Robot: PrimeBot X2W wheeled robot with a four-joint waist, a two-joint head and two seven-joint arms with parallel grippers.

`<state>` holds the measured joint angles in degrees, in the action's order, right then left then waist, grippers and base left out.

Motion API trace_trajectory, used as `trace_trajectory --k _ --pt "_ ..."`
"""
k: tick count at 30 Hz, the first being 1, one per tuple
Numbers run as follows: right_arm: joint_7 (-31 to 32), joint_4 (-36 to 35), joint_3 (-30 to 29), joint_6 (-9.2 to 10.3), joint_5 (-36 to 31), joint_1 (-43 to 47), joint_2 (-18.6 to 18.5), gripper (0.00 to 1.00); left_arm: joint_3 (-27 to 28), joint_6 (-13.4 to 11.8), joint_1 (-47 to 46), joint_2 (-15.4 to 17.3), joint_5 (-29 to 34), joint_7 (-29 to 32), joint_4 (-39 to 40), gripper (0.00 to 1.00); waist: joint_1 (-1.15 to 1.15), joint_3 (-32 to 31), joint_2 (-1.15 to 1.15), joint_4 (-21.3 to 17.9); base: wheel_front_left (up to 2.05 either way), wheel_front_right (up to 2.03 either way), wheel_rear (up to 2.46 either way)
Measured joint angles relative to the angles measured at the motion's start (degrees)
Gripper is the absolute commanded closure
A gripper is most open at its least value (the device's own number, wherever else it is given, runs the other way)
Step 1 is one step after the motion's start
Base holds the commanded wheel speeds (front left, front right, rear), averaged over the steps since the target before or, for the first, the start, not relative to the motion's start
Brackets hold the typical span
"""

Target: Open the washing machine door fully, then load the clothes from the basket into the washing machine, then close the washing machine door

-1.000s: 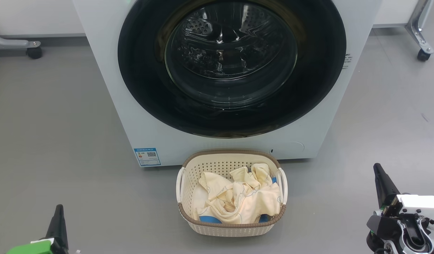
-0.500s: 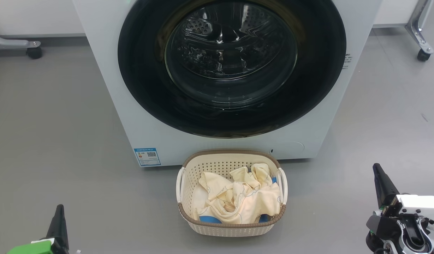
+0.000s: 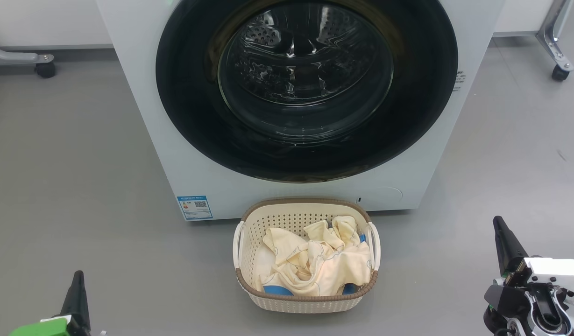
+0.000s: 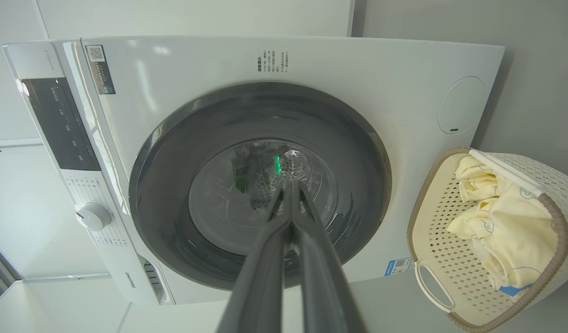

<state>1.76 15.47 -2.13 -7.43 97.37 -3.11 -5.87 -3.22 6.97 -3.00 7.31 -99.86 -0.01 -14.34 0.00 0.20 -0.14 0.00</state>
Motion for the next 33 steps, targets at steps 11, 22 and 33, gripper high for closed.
trace_trajectory --k 11,22,33 --pt "0.01 0.0 -0.09 -0.01 -0.04 0.0 0.03 1.0 0.15 0.0 -0.01 -0.08 0.07 0.01 -0.02 1.0 0.0 0.0 0.0 0.0 0.0 0.0 0.0" --pt "0.02 0.0 -0.2 -0.01 -0.09 0.0 0.07 1.0 0.32 -0.01 -0.01 -0.2 0.07 0.08 -0.04 1.0 0.0 0.0 0.0 0.0 0.0 0.0 0.0" --pt "0.24 0.0 -0.33 -0.01 -0.09 0.0 0.1 1.0 0.46 0.0 -0.01 -0.23 0.08 0.47 -0.07 1.0 0.0 0.0 0.0 0.0 0.0 0.0 0.0"
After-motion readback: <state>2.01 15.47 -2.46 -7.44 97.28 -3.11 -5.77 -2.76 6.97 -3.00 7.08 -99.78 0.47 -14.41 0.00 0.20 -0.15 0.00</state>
